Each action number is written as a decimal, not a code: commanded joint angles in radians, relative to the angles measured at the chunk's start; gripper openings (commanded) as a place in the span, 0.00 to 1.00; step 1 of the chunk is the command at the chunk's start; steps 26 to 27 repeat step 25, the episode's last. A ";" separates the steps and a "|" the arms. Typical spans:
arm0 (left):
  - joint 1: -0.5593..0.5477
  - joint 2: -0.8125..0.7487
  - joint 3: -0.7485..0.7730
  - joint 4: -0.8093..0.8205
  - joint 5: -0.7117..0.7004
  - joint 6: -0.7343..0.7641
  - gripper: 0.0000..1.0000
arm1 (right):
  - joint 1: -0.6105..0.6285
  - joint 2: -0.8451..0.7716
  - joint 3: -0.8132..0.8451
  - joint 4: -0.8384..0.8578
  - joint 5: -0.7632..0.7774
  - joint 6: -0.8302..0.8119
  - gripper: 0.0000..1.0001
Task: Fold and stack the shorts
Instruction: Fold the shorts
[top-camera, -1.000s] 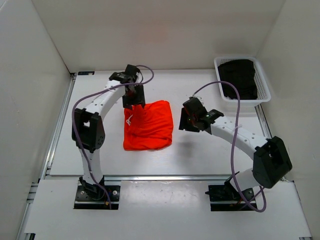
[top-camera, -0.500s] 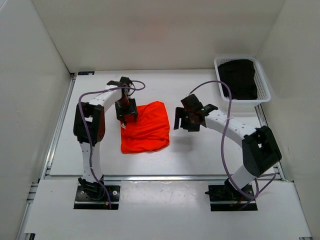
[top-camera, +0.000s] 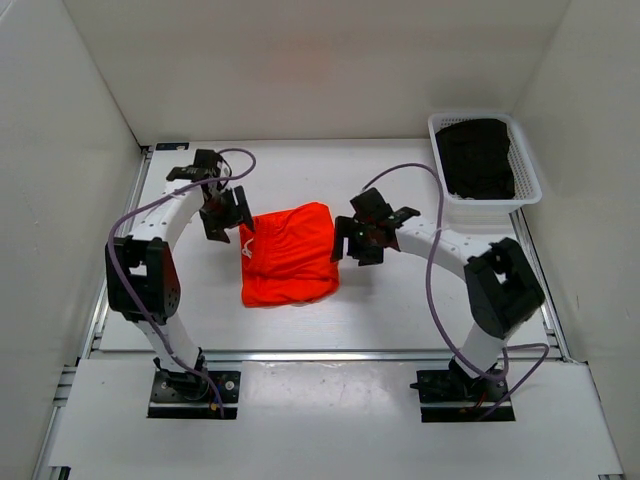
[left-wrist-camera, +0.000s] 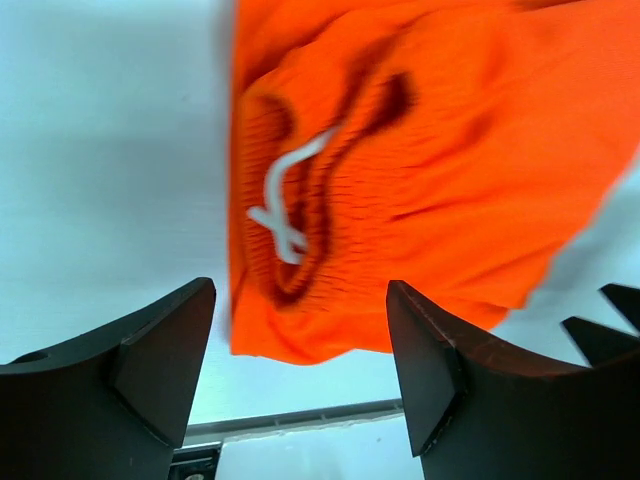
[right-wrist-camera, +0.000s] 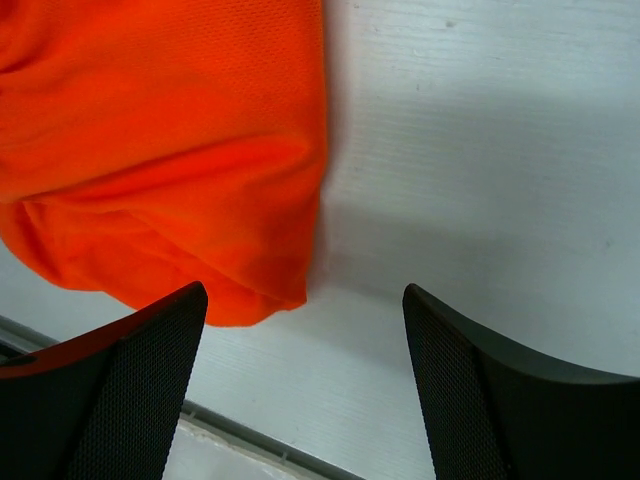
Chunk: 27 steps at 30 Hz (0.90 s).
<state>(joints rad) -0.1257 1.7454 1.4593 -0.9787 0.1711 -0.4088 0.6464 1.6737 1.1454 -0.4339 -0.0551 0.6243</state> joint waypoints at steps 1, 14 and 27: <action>0.015 0.017 -0.082 0.038 0.010 -0.008 0.80 | 0.002 0.099 0.091 0.029 -0.080 -0.015 0.84; 0.047 -0.374 -0.172 0.029 -0.110 0.036 0.88 | 0.012 -0.318 -0.009 -0.173 0.440 -0.015 0.89; 0.047 -0.719 -0.212 0.000 -0.050 0.005 0.89 | 0.012 -0.777 -0.151 -0.448 0.725 0.089 0.90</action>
